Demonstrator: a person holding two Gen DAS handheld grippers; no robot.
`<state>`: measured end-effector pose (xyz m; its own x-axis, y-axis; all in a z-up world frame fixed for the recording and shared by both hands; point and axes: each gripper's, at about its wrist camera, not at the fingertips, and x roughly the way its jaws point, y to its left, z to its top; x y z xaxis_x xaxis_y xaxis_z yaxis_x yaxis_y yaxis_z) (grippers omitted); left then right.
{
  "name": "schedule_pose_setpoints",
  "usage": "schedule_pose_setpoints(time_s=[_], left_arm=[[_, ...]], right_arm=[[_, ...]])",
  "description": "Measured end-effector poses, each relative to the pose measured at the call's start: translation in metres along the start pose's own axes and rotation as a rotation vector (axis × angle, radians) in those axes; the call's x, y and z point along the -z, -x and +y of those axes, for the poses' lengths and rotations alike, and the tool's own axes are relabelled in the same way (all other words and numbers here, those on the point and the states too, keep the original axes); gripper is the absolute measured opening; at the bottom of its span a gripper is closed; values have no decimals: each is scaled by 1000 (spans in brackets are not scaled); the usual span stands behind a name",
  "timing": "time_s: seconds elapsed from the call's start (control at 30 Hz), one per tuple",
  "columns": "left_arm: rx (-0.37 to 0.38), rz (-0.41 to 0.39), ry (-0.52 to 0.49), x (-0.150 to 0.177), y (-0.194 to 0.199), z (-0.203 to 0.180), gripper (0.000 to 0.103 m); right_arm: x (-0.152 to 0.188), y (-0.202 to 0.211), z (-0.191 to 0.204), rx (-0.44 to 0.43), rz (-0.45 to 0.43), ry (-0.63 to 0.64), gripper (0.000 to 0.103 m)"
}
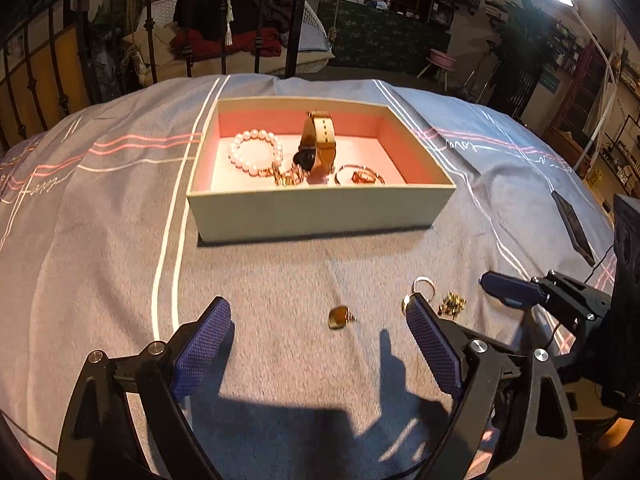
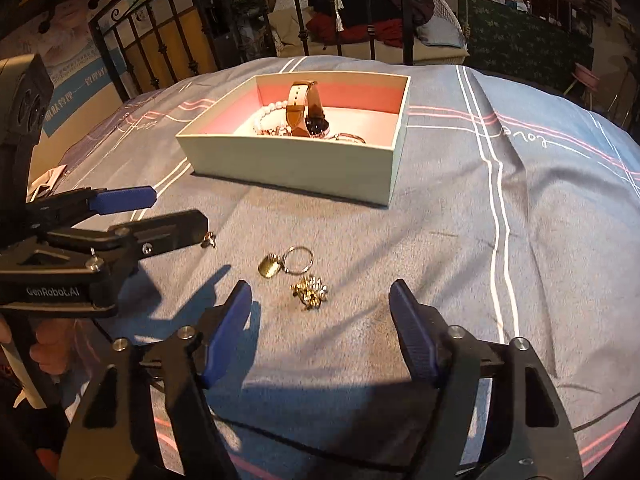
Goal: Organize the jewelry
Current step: 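Open both grippers to drop the jewelry in the box, then withdraw, then grasp the amber pendant earring with the left gripper while the right gripper grasps the gold flower earring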
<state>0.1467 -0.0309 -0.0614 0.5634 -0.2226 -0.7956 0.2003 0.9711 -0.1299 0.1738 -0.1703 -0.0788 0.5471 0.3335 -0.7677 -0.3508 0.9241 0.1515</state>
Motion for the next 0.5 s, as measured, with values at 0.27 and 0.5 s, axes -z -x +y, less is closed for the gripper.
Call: schedule_pose_setpoints(time_s=[0.27, 0.5], left_arm=[[-10, 26, -22, 4, -12, -4, 81], [-33, 37, -86, 2, -21, -14, 48]], right_arm=[[5, -2, 10, 34, 6, 61, 52], [3, -2, 10, 44, 5, 62, 49]])
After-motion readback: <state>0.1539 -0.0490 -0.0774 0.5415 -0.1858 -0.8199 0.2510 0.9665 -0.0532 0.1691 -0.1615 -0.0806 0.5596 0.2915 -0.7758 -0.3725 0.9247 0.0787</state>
